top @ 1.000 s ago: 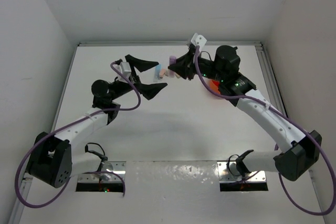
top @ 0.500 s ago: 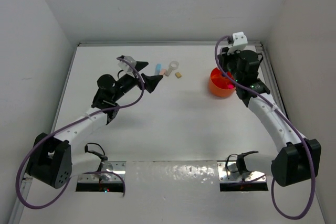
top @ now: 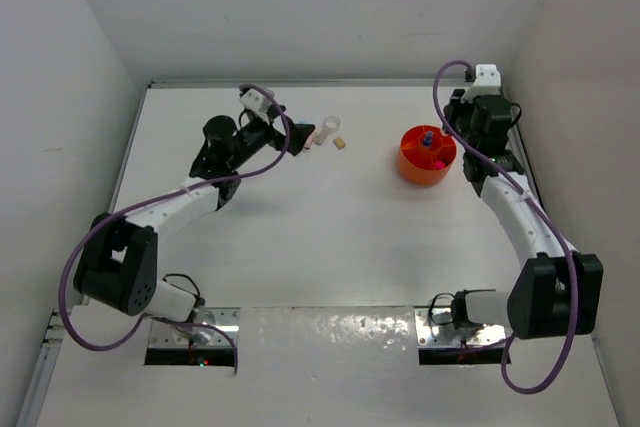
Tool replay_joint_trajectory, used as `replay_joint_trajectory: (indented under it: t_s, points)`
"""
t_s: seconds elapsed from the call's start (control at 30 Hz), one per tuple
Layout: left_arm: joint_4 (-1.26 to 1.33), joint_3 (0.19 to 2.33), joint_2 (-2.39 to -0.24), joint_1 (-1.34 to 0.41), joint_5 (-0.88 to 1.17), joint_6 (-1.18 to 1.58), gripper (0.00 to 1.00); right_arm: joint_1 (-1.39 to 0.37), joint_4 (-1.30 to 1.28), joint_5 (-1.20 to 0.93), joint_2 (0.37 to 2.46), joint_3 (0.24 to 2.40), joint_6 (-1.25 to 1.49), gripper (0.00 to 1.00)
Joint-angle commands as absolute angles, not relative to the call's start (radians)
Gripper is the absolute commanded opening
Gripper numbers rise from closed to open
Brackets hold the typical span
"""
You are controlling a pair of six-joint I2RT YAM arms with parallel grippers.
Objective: Sort the stationery into containers
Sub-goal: Place the pen in the storage box.
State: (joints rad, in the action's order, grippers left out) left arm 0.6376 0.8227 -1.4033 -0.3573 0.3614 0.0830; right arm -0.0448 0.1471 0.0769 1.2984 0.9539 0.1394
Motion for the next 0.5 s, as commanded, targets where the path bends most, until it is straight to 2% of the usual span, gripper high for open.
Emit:
replay_joint_trajectory:
  t_s: [0.0,0.27,0.47]
  points:
    - [0.649,0.903,-1.452,-0.338,0.368,0.083,1.00,-0.005,0.201,0.120,1.270,0.910,0.199,0.00]
    - [0.703,0.957,-1.522,-0.301,0.393,0.106,1.00,-0.005,0.294,0.238,1.262,0.767,0.314,0.00]
    - [0.721,0.936,-1.517,-0.284,0.396,0.127,1.00,0.028,0.399,0.204,1.317,0.727,0.318,0.00]
